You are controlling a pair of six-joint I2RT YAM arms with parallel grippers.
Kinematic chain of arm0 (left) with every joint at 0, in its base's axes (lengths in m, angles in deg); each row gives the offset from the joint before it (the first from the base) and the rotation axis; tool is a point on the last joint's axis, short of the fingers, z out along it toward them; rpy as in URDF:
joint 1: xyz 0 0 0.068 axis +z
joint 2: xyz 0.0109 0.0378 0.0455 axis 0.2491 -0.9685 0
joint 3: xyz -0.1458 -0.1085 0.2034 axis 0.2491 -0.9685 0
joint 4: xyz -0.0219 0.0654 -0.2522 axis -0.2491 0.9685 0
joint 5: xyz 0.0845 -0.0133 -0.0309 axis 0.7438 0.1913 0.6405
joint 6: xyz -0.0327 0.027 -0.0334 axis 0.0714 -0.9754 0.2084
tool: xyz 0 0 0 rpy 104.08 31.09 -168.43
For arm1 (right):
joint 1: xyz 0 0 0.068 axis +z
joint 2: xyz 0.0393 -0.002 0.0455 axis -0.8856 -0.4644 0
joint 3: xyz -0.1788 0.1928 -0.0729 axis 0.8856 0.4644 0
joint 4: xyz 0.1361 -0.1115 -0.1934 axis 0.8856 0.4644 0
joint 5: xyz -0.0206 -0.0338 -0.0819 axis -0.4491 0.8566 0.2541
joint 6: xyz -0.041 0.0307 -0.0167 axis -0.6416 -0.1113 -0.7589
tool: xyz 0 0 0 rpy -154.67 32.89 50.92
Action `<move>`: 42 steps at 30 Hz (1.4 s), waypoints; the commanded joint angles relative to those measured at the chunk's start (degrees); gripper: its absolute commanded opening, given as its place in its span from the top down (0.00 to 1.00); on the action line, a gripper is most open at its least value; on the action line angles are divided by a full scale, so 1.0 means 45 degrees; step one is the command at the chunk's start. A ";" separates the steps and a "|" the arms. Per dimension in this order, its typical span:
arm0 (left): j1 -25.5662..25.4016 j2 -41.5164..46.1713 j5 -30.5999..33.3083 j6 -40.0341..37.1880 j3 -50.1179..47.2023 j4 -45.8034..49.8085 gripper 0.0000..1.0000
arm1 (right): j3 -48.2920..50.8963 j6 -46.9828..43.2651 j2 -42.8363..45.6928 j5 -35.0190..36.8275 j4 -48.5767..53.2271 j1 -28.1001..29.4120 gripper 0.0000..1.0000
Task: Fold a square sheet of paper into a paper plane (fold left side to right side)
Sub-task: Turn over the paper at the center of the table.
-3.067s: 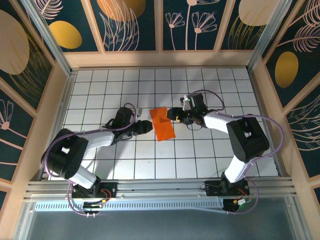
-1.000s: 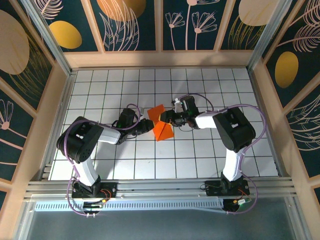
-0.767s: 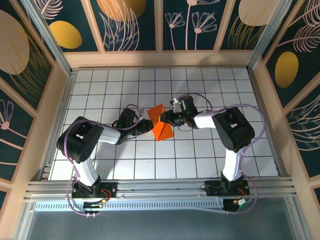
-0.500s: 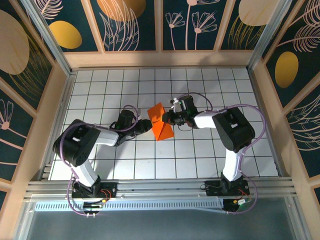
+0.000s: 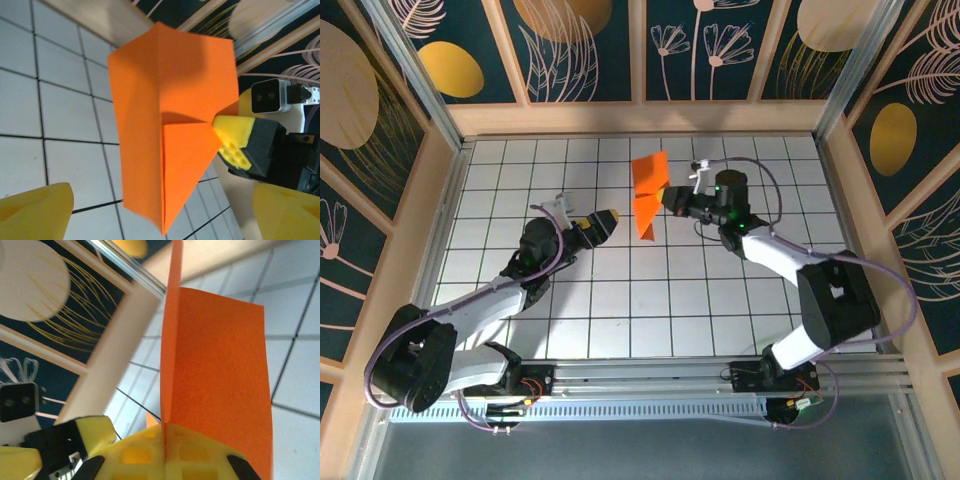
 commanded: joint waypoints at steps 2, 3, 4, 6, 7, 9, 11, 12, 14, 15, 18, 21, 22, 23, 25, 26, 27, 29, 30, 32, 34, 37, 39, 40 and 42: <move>0.0071 -0.0164 -0.1582 0.1070 -0.0042 -0.2772 0.06 | 0.0359 0.0844 0.1020 -0.1019 -0.2383 -0.0216 1.00; 0.0077 -0.0392 -0.2042 0.1352 0.0133 -0.3177 0.05 | 0.0316 0.0983 0.1122 -0.1236 -0.2538 -0.0221 1.00; 0.0076 -0.0633 -0.2409 0.1616 0.0288 -0.3499 0.05 | 0.0271 0.1159 0.1173 -0.1478 -0.2725 -0.0211 1.00; 0.0078 -0.1112 -0.3055 0.2036 0.0555 -0.4138 0.04 | 0.0260 0.1490 0.1214 -0.1716 -0.3102 -0.0184 1.00; 0.0071 -0.1372 -0.3370 0.2233 0.0666 -0.4574 0.04 | 0.0265 0.1675 0.1234 -0.1821 -0.3313 -0.0149 1.00; 0.0051 -0.1788 -0.3815 0.2594 0.0872 -0.5292 0.04 | 0.0260 0.1876 0.1200 -0.1916 -0.3544 -0.0074 1.00; -0.0001 -0.2150 -0.4187 0.2837 0.1094 -0.5782 0.04 | 0.0199 0.2009 0.1110 -0.1981 -0.3677 0.0045 1.00; -0.0055 -0.2326 -0.4295 0.2906 0.1210 -0.5929 0.04 | 0.0159 0.2069 0.1040 -0.2048 -0.3775 0.0104 1.00; -0.0118 -0.2595 -0.4380 0.2974 0.1428 -0.5982 0.04 | 0.0094 0.2285 0.0881 -0.2184 -0.4011 0.0219 1.00; -0.0173 -0.2731 -0.4389 0.3027 0.1513 -0.6000 0.04 | 0.0074 0.2378 0.0819 -0.2230 -0.4147 0.0246 1.00; -0.0216 -0.3061 -0.4449 0.3219 0.1690 -0.6289 0.06 | 0.0094 0.2729 0.0622 -0.2308 -0.4579 0.0326 1.00; -0.0251 -0.3300 -0.4476 0.3550 0.1798 -0.6818 0.11 | 0.0111 0.2867 0.0464 -0.2334 -0.4689 0.0359 1.00; -0.0256 -0.3383 -0.4488 0.3644 0.1809 -0.6989 0.13 | 0.0130 0.2910 0.0437 -0.2328 -0.4682 0.0364 1.00; -0.0256 -0.3427 -0.4510 0.3688 0.1827 -0.7090 0.16 | 0.0165 0.2921 0.0409 -0.2311 -0.4715 0.0363 1.00; -0.0252 -0.3527 -0.4453 0.3660 0.1890 -0.6980 0.24 | 0.0244 0.2944 0.0392 -0.2234 -0.4720 0.0362 1.00; -0.0256 -0.3562 -0.4396 0.3648 0.1909 -0.6894 0.28 | 0.0271 0.2940 0.0396 -0.2212 -0.4703 0.0347 1.00; -0.0242 -0.3606 -0.4345 0.3644 0.1920 -0.6809 0.32 | 0.0306 0.2938 0.0394 -0.2192 -0.4685 0.0353 1.00; -0.0255 -0.3655 -0.4242 0.3654 0.1900 -0.6768 0.40 | 0.0321 0.2963 0.0374 -0.2192 -0.4633 0.0345 1.00; -0.0257 -0.3679 -0.4205 0.3662 0.1892 -0.6756 0.44 | 0.0311 0.2954 0.0356 -0.2205 -0.4611 0.0343 1.00; -0.0256 -0.3706 -0.4158 0.3671 0.1911 -0.6720 0.52 | 0.0336 0.2963 0.0360 -0.2210 -0.4584 0.0357 1.00; -0.0249 -0.3729 -0.4088 0.3677 0.1909 -0.6663 0.60 | 0.0349 0.2941 0.0365 -0.2195 -0.4555 0.0323 0.96; -0.0255 -0.3686 -0.4007 0.3648 0.1891 -0.6457 0.68 | 0.0350 0.2851 0.0409 -0.2165 -0.4420 0.0304 0.89; -0.0246 -0.3573 -0.3934 0.3427 0.1934 -0.5887 0.73 | 0.0360 0.2696 0.0504 -0.2114 -0.4198 0.0256 0.85; -0.0256 -0.3503 -0.3910 0.3267 0.1960 -0.5605 0.75 | 0.0335 0.2576 0.0558 -0.2070 -0.4023 0.0247 0.83; -0.0256 -0.3322 -0.3807 0.3013 0.1936 -0.5087 0.81 | 0.0275 0.2102 0.0742 -0.1853 -0.3253 0.0231 0.78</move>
